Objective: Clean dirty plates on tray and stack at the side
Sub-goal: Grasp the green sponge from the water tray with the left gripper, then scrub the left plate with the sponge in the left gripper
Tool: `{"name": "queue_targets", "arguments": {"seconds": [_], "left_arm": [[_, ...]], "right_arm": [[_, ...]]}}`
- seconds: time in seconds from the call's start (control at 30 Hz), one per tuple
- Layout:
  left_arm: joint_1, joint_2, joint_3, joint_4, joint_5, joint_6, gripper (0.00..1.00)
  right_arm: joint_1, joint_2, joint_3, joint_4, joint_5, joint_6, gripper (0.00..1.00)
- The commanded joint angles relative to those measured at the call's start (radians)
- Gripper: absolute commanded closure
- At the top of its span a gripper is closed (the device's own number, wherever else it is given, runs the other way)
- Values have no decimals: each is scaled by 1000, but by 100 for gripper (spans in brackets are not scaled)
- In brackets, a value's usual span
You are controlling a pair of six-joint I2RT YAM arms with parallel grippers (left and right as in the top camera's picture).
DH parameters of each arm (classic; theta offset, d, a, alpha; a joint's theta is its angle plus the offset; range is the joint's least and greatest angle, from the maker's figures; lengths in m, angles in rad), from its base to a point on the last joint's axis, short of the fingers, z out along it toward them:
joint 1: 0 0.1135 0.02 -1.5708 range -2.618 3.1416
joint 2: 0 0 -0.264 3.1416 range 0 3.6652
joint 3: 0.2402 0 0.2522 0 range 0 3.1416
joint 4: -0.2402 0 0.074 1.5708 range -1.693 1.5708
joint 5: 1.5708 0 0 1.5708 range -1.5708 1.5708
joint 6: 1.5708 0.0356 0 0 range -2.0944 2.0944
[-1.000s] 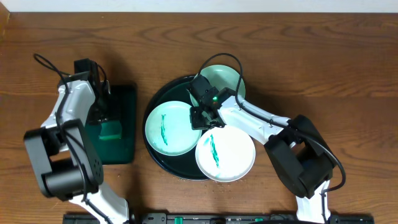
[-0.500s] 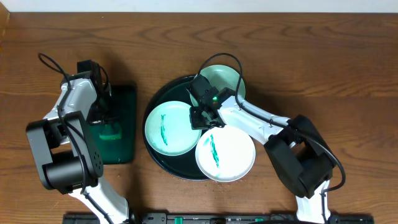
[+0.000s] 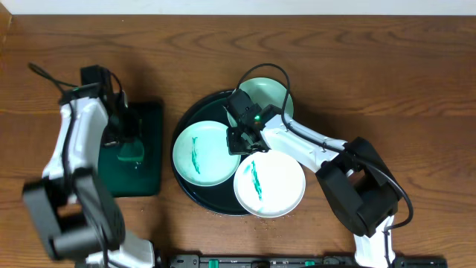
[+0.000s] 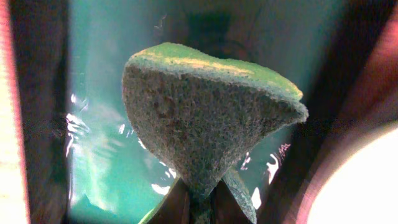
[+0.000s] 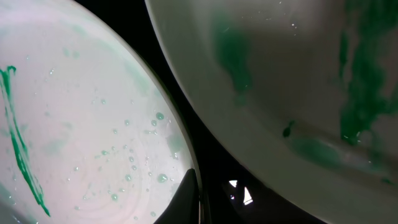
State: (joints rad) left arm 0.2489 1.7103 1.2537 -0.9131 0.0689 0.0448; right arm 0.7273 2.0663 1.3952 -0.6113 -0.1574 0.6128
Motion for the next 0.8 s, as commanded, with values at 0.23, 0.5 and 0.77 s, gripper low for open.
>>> {"name": "queue_targets", "arguments": {"seconds": [0.23,0.5,0.77], "left_arm": [[-41,-130,23,-114,159,-103,93],[-182,-128,4,-92,252,-143,93],[-322,-90,-122,3,77,-369,93]], "right_arm": [[-8,23,15,2,-32,-15,99],[-9,23,15,2,-32,-15,99],[-9,23,14,2,-35,-15,99]]}}
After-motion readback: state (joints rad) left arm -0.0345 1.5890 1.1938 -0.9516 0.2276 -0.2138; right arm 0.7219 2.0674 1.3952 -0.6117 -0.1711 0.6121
